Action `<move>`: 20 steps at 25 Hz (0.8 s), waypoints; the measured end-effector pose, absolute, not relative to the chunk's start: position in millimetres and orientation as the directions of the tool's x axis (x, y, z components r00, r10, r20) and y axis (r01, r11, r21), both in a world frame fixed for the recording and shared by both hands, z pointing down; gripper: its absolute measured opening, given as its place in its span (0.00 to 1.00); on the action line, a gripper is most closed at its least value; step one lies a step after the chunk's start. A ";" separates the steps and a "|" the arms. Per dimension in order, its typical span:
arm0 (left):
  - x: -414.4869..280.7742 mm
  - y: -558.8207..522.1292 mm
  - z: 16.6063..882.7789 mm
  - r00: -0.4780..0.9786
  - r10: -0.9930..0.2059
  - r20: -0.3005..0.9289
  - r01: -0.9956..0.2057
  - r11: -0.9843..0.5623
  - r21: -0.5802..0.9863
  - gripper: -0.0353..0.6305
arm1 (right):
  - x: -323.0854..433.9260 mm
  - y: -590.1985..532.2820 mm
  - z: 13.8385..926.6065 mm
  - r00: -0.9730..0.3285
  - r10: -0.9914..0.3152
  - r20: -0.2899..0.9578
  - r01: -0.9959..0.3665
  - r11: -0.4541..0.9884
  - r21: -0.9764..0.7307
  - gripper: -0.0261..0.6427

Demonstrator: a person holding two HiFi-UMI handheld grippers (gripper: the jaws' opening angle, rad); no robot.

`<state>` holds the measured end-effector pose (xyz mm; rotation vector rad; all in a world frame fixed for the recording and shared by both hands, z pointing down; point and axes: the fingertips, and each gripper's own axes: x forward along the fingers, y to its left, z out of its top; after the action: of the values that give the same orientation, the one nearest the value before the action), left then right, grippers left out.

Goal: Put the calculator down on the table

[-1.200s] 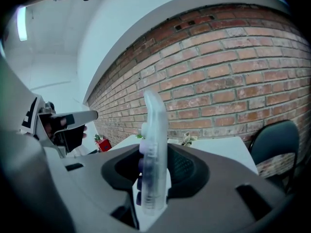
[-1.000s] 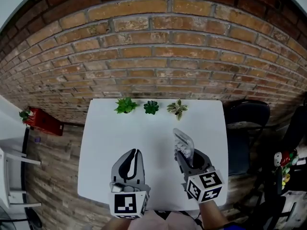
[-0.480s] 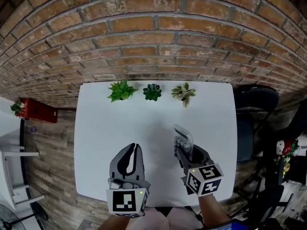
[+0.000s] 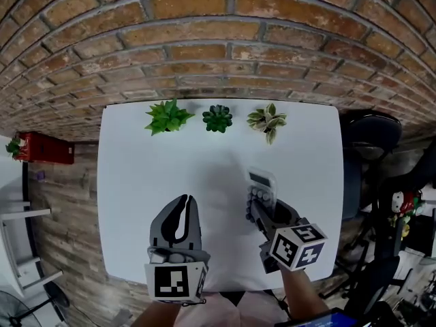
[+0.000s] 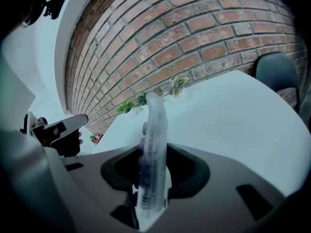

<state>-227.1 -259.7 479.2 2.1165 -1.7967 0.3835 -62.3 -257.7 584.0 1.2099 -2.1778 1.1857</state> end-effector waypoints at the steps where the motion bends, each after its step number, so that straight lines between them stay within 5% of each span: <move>1: -228.1 -259.6 480.5 0.166 -0.893 0.418 -0.986 -0.145 0.082 0.10 | -62.9 -257.9 585.1 -0.559 -0.502 0.660 -0.826 0.265 -0.498 0.25; 13: -239.6 -261.1 480.8 0.159 -0.898 0.411 -0.987 -0.129 0.099 0.10 | -71.2 -255.7 594.8 -0.534 -0.488 0.690 -0.843 0.247 -0.478 0.26; 20: -239.7 -259.2 480.4 0.170 -0.895 0.413 -0.985 -0.146 0.090 0.10 | -66.2 -245.1 602.8 -0.494 -0.453 0.742 -0.869 0.276 -0.409 0.34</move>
<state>-239.7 -259.2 480.4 2.1159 -1.7899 0.3733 -66.2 -245.1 602.8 1.1865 -2.0636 1.1274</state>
